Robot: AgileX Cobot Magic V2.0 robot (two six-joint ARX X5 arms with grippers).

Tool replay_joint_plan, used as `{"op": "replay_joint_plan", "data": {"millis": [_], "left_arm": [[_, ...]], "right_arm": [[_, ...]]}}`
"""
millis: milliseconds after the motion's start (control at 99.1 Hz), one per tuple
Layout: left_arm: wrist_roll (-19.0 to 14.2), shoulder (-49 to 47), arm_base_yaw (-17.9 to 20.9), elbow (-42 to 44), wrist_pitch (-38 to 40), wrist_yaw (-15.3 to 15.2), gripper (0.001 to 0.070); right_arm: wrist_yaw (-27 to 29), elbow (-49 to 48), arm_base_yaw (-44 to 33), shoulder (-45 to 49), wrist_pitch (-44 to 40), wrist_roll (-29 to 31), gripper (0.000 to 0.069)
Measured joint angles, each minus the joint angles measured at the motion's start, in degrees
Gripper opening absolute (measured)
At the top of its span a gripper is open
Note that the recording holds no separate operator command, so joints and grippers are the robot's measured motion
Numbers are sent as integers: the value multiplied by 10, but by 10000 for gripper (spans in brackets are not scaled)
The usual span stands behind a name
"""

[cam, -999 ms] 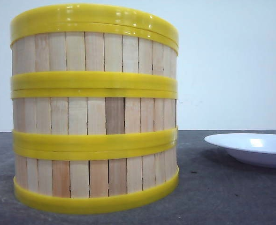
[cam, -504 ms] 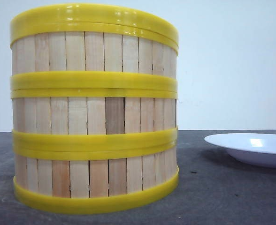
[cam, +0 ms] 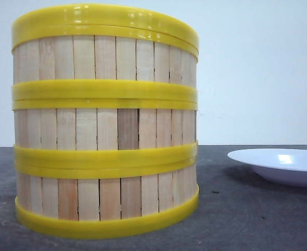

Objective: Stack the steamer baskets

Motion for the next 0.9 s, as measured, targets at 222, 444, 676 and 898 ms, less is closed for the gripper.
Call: {"op": "replay_joint_plan", "data": {"millis": [222,444,676,898], "left_arm": [[0,0,0,0,2,0,28],[0,0,0,0,2,0,28],[1,0,0,0,2,0,28],[3,0,35,-2,16,-23,28]], "right_arm": [[0,0,0,0,6,0,9],[0,0,0,0,6,0,9],[0,0,0,0,6,0,9],[0,0,0,0,6,0,9]]}}
